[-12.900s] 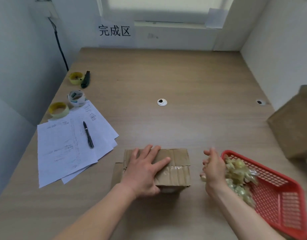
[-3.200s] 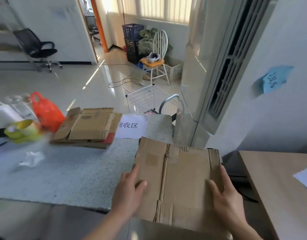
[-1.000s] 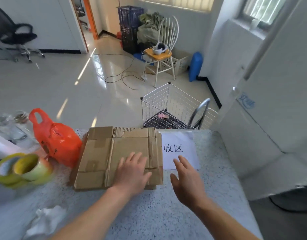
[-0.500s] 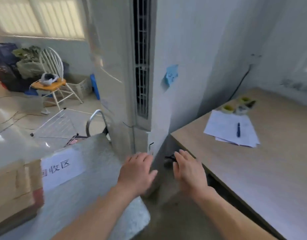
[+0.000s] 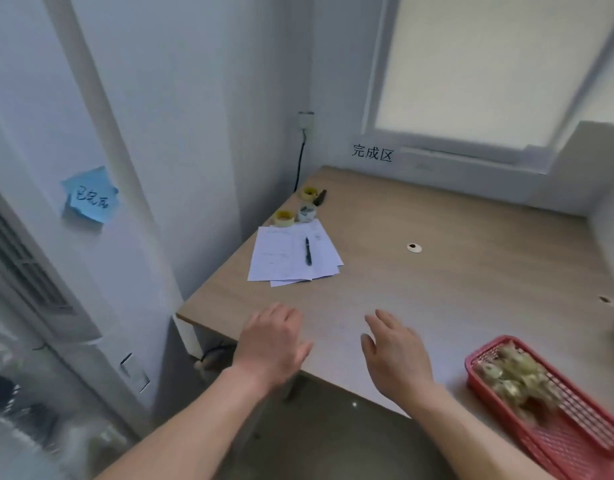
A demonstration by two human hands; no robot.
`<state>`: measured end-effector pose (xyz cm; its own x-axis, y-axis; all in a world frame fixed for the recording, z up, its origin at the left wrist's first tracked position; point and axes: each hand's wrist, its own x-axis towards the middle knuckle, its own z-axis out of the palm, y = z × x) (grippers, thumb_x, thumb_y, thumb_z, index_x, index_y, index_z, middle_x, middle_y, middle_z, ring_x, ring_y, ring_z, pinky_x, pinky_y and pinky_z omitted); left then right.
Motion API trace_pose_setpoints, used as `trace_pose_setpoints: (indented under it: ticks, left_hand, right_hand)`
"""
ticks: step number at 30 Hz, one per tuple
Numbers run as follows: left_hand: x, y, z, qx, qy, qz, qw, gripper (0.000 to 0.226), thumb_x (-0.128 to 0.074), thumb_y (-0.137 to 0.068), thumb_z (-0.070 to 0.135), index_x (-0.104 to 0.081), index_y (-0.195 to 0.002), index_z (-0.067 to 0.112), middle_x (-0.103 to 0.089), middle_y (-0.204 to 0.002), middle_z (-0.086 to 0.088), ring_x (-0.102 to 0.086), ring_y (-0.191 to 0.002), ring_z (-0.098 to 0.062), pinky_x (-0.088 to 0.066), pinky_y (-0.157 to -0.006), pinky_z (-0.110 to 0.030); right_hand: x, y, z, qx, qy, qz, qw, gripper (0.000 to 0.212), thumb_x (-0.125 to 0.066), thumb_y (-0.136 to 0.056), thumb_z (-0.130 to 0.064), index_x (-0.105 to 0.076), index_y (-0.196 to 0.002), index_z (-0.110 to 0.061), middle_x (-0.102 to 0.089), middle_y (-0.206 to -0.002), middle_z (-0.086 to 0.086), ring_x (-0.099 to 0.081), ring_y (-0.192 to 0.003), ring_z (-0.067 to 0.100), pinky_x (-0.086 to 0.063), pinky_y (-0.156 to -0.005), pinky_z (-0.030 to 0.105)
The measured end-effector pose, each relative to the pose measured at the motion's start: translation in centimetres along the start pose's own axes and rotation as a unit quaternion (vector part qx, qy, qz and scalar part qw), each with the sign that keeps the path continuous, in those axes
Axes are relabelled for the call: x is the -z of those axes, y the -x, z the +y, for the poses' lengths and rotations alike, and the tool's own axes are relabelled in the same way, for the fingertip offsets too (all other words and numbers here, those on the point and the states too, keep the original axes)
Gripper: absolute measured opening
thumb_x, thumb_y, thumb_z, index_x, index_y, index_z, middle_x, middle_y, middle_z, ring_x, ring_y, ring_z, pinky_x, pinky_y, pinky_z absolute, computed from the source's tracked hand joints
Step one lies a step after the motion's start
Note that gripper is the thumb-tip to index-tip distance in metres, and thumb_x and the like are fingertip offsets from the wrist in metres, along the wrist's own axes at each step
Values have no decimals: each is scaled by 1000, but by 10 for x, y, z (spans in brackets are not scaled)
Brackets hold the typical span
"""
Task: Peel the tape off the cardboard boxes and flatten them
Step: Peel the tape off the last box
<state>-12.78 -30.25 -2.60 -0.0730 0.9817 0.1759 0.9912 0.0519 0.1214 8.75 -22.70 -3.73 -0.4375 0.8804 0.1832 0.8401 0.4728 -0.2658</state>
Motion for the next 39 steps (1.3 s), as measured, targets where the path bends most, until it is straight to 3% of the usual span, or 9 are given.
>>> trace_pose_setpoints:
  ticks: [16,21,31,36,39]
  left_hand:
    - [-40,-166,60,-203,55,-19,978,48,-42,-96,53,-47,-135,26,-48,-136,10,-44,-124,-16,-34,-97,-30]
    - [-52,-200,97,-251,74,-22,965,48,-43,-97,52,-49,-135,24,-48,-137,9,-44,-125,-17,-36,-97,-31]
    - [-87,-280,213,-311,97,-26,945,44,-55,-92,47,-59,-125,17,-58,-128,3,-53,-117,-23,-43,-91,-35]
    - [-116,-322,278,-311,93,-59,944,46,-48,-93,50,-56,-127,20,-54,-131,5,-49,-120,-21,-41,-94,-35]
    - [-133,-344,305,-297,82,-82,948,48,-43,-95,52,-50,-132,23,-48,-136,8,-43,-125,-18,-37,-98,-33]
  right_hand:
    - [14,-38,78,-199,36,70,977,34,-47,-99,-31,-56,-128,-16,-56,-132,0,-50,-124,21,-41,-96,38]
    - [32,-33,119,-261,57,99,958,31,-59,-93,-27,-63,-119,-12,-62,-123,7,-57,-116,28,-47,-92,44]
    - [75,-51,288,-390,95,88,912,47,-54,-94,-33,-53,-139,-21,-48,-147,3,-38,-139,20,-36,-104,39]
    - [108,-66,399,-451,170,57,874,50,-53,-92,-40,-48,-141,-28,-20,-162,10,-13,-150,28,-25,-113,49]
    - [129,-76,459,-499,210,35,840,44,-55,-90,-44,-51,-132,-33,-7,-164,13,-5,-150,33,-23,-112,51]
